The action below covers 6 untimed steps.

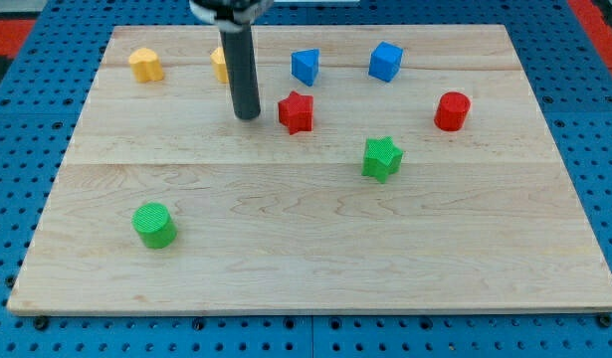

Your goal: Place the green star at the right of the cube

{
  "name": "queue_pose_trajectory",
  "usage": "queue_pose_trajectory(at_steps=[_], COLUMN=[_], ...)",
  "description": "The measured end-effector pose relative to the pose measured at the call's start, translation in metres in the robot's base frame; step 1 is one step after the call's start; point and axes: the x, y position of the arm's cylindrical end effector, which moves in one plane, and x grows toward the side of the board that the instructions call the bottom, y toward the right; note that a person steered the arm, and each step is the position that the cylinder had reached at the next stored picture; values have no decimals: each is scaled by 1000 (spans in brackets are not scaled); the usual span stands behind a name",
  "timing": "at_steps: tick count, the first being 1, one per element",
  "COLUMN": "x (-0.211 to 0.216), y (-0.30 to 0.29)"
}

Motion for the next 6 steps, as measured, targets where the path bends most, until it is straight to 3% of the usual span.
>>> queue_pose_trajectory(at_steps=[1, 2, 3, 5, 6], x=[54, 75, 73, 2, 51], y=[51, 121, 177, 185, 198])
